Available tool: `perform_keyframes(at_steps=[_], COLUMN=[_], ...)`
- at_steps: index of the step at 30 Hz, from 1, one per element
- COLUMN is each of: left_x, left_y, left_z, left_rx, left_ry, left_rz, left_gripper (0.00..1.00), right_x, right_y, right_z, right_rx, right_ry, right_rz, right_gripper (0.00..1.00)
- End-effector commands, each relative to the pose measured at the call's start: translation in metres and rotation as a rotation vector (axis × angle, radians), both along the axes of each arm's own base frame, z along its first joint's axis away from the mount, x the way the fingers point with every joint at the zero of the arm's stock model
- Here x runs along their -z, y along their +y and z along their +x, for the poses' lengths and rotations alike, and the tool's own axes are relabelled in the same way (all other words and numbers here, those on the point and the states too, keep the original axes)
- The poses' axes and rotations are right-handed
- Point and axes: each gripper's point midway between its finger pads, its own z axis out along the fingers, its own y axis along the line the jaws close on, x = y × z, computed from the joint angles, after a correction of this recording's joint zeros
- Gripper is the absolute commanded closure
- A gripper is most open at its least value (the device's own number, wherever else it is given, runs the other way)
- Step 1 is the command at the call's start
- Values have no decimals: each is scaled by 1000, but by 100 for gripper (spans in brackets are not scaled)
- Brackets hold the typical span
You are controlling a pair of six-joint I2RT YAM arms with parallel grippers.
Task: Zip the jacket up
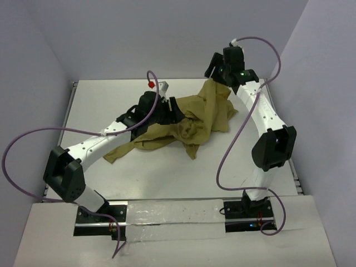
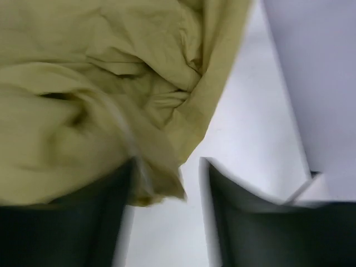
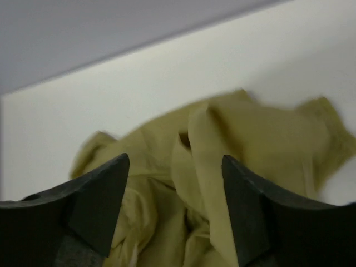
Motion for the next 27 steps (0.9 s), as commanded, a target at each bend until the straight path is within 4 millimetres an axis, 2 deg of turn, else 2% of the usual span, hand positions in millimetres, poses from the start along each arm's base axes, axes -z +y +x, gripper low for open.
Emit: perform_keyframes(at_steps=[1, 3, 4, 5, 6, 7, 8, 10, 11, 12, 14, 15, 16, 18, 20, 22, 23, 25, 26, 27], left_x=[-80, -88, -87, -84, -81, -75, -67, -32, -21, -6, 29, 40, 48, 69, 94, 108, 124, 135, 147, 151], left_y=[35, 65, 81, 97, 111, 135, 159, 184, 190, 196, 199, 197, 197, 185, 179, 175, 172, 167, 162, 157], left_z=[15, 18, 21, 24, 27, 31, 34, 33, 31, 28, 21, 20, 19, 21, 21, 25, 27, 33, 34, 38], left_rx=[-96, -172, -220, -264, -306, -376, -452, -558, -588, -618, -639, -635, -638, -611, -596, -595, -595, -589, -578, -563], left_ry=[-167, -184, -180, -170, -154, -128, -98, -41, -17, 28, 113, 135, 145, 185, 235, 256, 293, 311, 340, 342], left_rz=[-24, -14, -24, -34, -50, -73, -90, -35, -21, -4, 24, 19, 13, -25, -27, -30, -18, -28, -26, -43], left_gripper=[1, 1, 1, 1, 1, 3, 7, 11, 13, 14, 13, 12, 11, 6, 4, 4, 5, 7, 12, 19], right_x=[-11, -21, -6, -9, -1, 14, 24, 51, 52, 78, 117, 129, 131, 158, 173, 185, 189, 193, 201, 202], right_y=[-19, -29, -32, -33, -32, -29, -26, -21, -15, -12, -2, 0, 0, 8, 17, 23, 24, 25, 23, 24], right_z=[-35, -53, -61, -66, -71, -79, -87, -103, -107, -117, -137, -144, -145, -159, -169, -175, -175, -170, -167, -161], right_rx=[48, 77, 86, 90, 87, 79, 68, 37, 19, 6, -24, -28, -29, -66, -96, -107, -107, -89, -74, -63], right_ry=[-19, -66, -45, -61, -58, -44, -35, 1, 1, 48, 122, 147, 150, 201, 235, 252, 256, 243, 255, 253], right_rz=[-12, -9, -15, -11, -17, -29, -39, -52, -50, -67, -73, -64, -61, -17, 14, 30, 31, 37, 26, 24], right_gripper=[14, 11, 10, 10, 10, 10, 10, 10, 10, 10, 10, 10, 10, 10, 9, 9, 10, 10, 12, 14])
